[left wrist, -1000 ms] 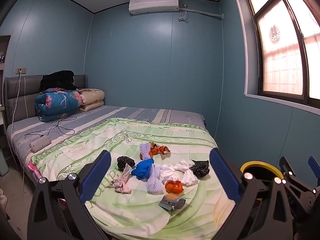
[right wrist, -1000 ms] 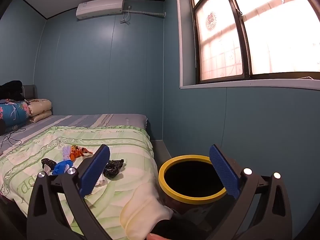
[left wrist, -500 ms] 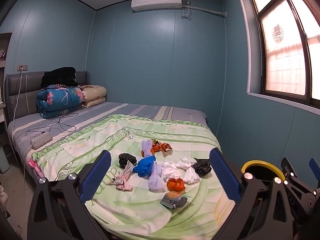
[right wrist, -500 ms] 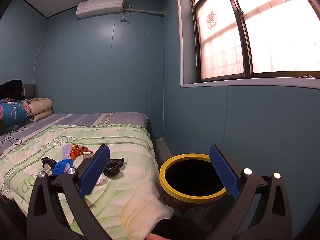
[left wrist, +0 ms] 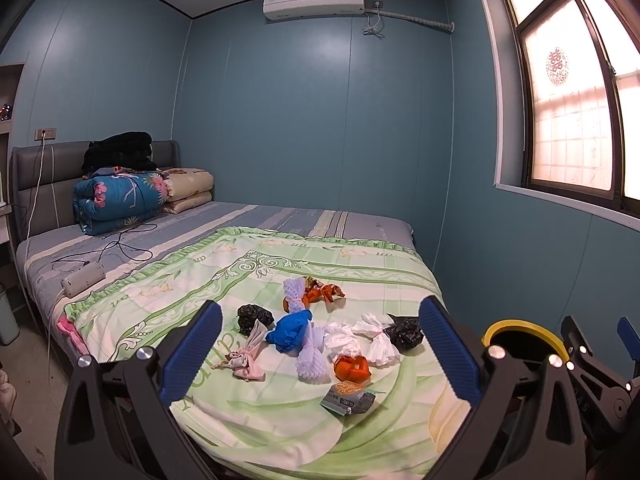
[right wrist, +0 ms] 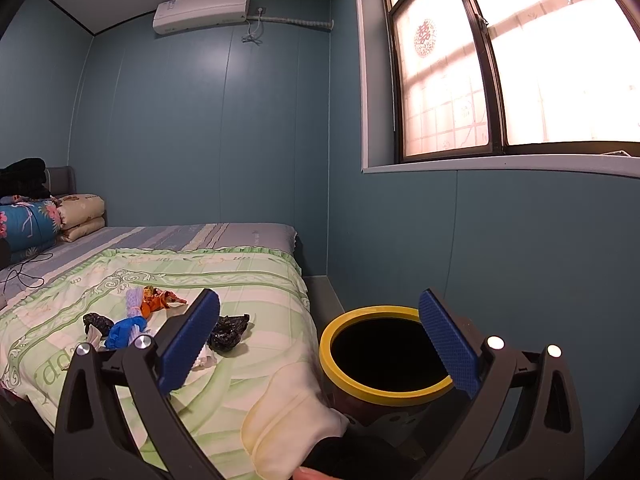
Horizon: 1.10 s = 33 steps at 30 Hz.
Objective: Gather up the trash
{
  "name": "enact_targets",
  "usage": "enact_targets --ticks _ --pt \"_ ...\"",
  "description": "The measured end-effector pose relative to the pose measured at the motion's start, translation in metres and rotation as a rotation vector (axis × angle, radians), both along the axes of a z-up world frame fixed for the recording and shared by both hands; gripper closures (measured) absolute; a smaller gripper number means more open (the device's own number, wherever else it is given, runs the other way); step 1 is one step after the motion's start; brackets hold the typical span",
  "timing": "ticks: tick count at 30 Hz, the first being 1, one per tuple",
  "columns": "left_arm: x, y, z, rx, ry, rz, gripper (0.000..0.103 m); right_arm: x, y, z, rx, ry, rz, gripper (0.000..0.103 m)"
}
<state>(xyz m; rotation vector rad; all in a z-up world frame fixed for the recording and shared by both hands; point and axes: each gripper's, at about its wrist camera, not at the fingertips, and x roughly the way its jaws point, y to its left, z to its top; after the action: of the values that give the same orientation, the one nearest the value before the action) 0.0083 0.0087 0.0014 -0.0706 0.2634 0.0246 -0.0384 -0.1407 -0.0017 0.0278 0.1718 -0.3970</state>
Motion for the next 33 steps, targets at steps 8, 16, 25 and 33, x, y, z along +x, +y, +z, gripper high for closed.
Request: enact_targets --ticks 8,16,25,33 --pt "-0.0004 -0.0001 -0.0019 0.000 0.000 0.001 0.008 0.0006 0.0001 -0.0008 0.002 0.003 0.002 0.008" --pt "-0.0002 -0.0001 -0.0022 0.000 0.003 -0.001 0.008 0.0015 -0.0002 -0.0014 0.005 0.007 0.002 0.008" --pt "-0.0004 -0.0008 -0.0033 0.004 0.003 -0.002 0.008 0.0015 -0.0004 -0.0020 0.004 0.008 0.001 0.008" --pt "-0.0004 -0.0014 -0.0036 0.004 0.003 -0.001 0.008 0.0021 -0.0008 -0.0028 0.005 0.010 0.001 0.008"
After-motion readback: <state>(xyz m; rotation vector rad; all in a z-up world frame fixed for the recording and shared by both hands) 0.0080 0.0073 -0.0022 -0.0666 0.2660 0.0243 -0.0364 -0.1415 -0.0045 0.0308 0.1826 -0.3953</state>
